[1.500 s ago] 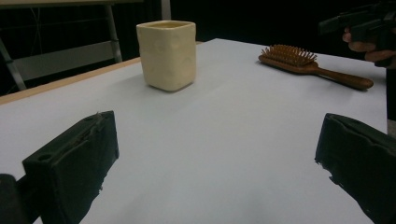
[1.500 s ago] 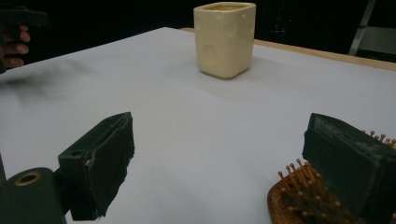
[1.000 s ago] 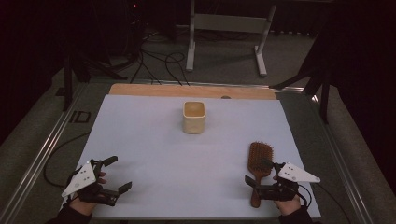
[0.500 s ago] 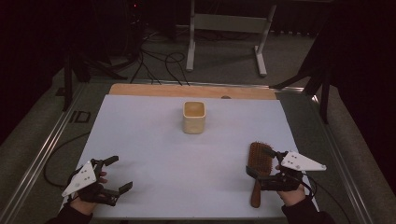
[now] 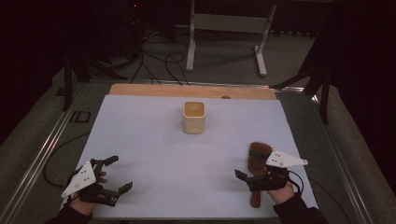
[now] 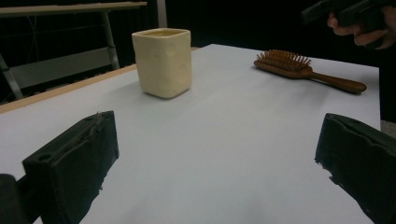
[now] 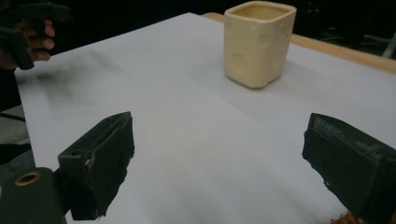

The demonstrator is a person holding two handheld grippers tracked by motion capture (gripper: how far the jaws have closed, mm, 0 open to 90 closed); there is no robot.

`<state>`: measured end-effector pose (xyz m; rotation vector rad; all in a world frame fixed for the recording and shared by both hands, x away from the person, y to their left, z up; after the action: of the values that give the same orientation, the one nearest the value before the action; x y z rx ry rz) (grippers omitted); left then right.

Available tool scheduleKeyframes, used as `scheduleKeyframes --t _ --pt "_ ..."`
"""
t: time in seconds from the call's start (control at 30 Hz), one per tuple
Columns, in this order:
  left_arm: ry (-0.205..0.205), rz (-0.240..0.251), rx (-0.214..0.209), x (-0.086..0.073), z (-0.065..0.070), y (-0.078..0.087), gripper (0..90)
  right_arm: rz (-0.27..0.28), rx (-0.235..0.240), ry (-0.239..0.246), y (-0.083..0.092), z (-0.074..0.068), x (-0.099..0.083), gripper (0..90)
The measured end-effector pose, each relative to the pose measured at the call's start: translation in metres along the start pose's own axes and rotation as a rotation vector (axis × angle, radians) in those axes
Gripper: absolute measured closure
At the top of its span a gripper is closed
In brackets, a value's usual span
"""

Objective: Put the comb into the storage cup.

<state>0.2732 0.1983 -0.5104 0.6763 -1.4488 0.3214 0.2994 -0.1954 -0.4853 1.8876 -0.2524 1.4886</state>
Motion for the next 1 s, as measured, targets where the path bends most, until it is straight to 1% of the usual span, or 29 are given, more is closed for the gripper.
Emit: scheduleKeyframes --t 0.03,0.07,0.1,0.13,0.17,0.23,0.27,0.47,0.53,0.63,0.7,0.73,0.77,0.8,0.83,0.87,0.9,0.93,0.97,1.0 --pt "0.0 0.0 0.0 0.0 0.0 0.0 0.1 0.0 0.0 0.0 0.0 0.0 0.0 8.7" --pt "0.001 0.001 -0.001 0.0 0.0 0.0 0.1 -0.01 0.015 -0.006 -0.001 -0.001 -0.003 9.2" --pt "0.001 0.0 -0.001 0.0 0.0 0.0 0.1 -0.01 0.015 -0.006 -0.001 -0.001 -0.003 9.2" --pt "0.001 0.0 -0.002 0.0 0.0 0.0 0.1 -0.021 0.023 -0.007 -0.003 -0.001 -0.006 9.3" --pt "0.001 0.0 -0.002 0.0 0.0 0.0 0.1 -0.028 0.026 -0.014 -0.004 -0.001 -0.008 9.3" --pt "-0.001 0.0 -0.002 0.0 0.0 0.0 0.1 -0.033 0.028 -0.012 -0.004 -0.001 -0.01 9.9" --pt "0.0 0.001 -0.003 0.0 0.0 0.0 0.1 -0.039 0.037 -0.021 -0.005 -0.002 -0.014 12.7" --pt "-0.001 0.002 -0.005 0.0 0.001 0.0 0.1 -0.063 0.047 -0.038 -0.008 -0.003 -0.024 14.2" --pt "-0.003 -0.001 -0.006 0.0 0.001 -0.001 0.1 -0.084 0.058 -0.045 -0.009 -0.004 -0.029 16.1" --pt "-0.004 -0.002 -0.006 0.0 0.001 -0.001 0.1 -0.11 0.059 -0.053 -0.011 -0.006 -0.036 22.7" --pt "-0.004 -0.002 -0.006 0.0 0.001 -0.001 0.0 -0.131 0.049 -0.057 -0.012 -0.006 -0.04 26.7" --pt "-0.004 -0.003 -0.006 0.0 0.001 -0.001 0.0 -0.143 0.046 -0.058 -0.013 -0.006 -0.042 27.7" --pt "-0.004 -0.003 -0.006 0.0 0.001 -0.001 0.0 -0.143 0.046 -0.058 -0.013 -0.006 -0.042 27.7" --pt "-0.005 -0.003 -0.006 0.0 0.001 -0.001 0.1 -0.167 0.04 -0.055 -0.014 -0.006 -0.046 32.9" --pt "-0.005 -0.003 -0.006 0.0 0.001 -0.001 0.0 -0.18 0.036 -0.055 -0.014 -0.007 -0.048 35.3" --pt "-0.005 -0.003 -0.007 0.0 0.001 -0.001 0.0 -0.18 0.036 -0.055 -0.014 -0.007 -0.048 35.3" --pt "-0.004 -0.003 -0.007 0.0 0.001 -0.001 0.0 -0.196 0.02 -0.047 -0.015 -0.006 -0.052 44.2" --pt "-0.004 -0.003 -0.007 0.0 0.001 -0.002 0.0 -0.196 0.02 -0.047 -0.015 -0.006 -0.052 44.2" --pt "-0.003 -0.003 -0.007 0.0 0.001 -0.002 0.1 -0.22 0.001 -0.048 -0.016 -0.004 -0.056 54.5" --pt "-0.003 -0.003 -0.007 0.0 0.001 -0.002 0.0 -0.22 0.001 -0.048 -0.016 -0.004 -0.056 54.5"
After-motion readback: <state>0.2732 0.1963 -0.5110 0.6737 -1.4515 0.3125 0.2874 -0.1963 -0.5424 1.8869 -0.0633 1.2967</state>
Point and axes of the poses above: each handheld gripper's, and its own axes: y roughly backward along the jaws, x roughly out of its top, z roughly to its right, the point moved 9 cm from there along -y, roughly forward along the jaws
